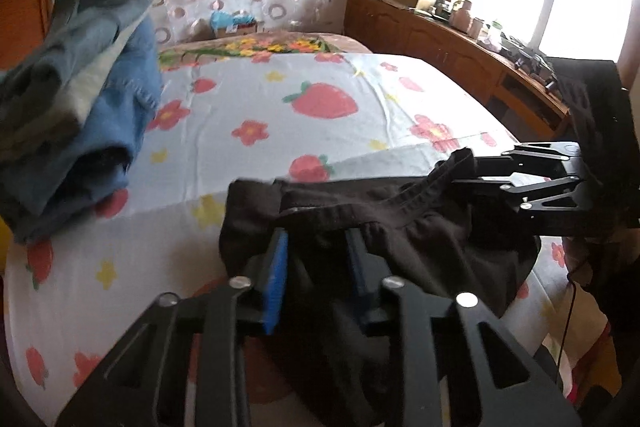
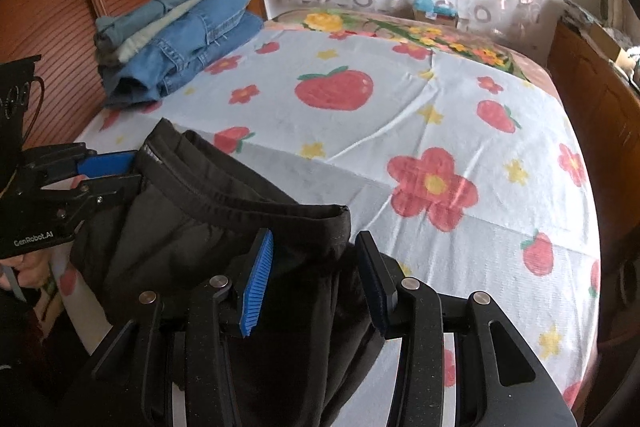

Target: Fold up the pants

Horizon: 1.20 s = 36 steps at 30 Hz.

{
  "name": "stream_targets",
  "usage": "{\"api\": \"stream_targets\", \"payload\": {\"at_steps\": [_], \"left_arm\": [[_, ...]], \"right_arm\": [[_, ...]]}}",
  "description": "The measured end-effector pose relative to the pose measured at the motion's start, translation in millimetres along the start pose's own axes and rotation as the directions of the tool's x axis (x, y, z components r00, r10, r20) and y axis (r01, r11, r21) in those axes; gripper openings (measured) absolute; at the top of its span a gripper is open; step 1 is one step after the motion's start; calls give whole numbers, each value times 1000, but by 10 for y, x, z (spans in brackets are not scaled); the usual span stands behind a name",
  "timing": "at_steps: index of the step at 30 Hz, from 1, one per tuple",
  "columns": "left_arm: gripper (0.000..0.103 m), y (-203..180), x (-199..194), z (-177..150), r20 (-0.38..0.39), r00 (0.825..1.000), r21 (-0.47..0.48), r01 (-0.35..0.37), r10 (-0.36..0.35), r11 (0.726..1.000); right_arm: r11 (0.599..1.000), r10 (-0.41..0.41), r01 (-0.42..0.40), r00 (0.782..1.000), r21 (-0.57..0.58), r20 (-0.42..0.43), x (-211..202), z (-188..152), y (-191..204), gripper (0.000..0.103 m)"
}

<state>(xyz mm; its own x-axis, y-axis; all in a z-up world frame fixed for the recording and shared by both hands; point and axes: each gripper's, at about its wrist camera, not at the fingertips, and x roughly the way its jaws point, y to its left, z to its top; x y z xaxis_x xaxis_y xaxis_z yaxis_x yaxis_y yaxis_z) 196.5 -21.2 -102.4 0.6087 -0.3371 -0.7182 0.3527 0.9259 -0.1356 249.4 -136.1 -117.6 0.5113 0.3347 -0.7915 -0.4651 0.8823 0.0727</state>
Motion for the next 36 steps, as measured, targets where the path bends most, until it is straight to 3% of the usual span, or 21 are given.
{"api": "stream_targets", "payload": {"at_steps": [1,4,8,14,18,21,23,24,36], "left_arm": [[16,-18,-16,21,6,1000,9,3,-3,1000],[12,-20,-99,98,42,999,6,2,-2,1000],[12,1,-230,200,86,996,-4,-3,3,1000],[12,102,-116,236,59,996,-21,-59,60,998],[12,109,-167,197,63,998,-35,-28,30,999],[13,61,-254,153,72,997,-26,-24,26,999],[13,17,-304,109,73,997,-18,-8,10,1000],[14,-12,-323,79,71,997,-11,-4,4,1000],[15,-214,-302,-303,17,1000,9,16,-16,1000]], "right_arm": [[1000,6,-6,1000,5,2,-2,-1,-13,42],[1000,19,-19,999,4,46,-73,-1,-20,9],[998,-36,29,991,58,130,-248,31,-77,4],[992,-115,110,989,58,91,-142,73,-76,3],[992,-119,116,991,58,53,-43,53,-87,4],[992,-116,112,991,61,60,-98,35,-86,16],[992,-118,113,990,60,74,-184,13,-72,38],[993,-110,105,990,58,84,-265,-17,-57,42],[997,-67,65,995,28,77,-649,-617,151,44]]}}
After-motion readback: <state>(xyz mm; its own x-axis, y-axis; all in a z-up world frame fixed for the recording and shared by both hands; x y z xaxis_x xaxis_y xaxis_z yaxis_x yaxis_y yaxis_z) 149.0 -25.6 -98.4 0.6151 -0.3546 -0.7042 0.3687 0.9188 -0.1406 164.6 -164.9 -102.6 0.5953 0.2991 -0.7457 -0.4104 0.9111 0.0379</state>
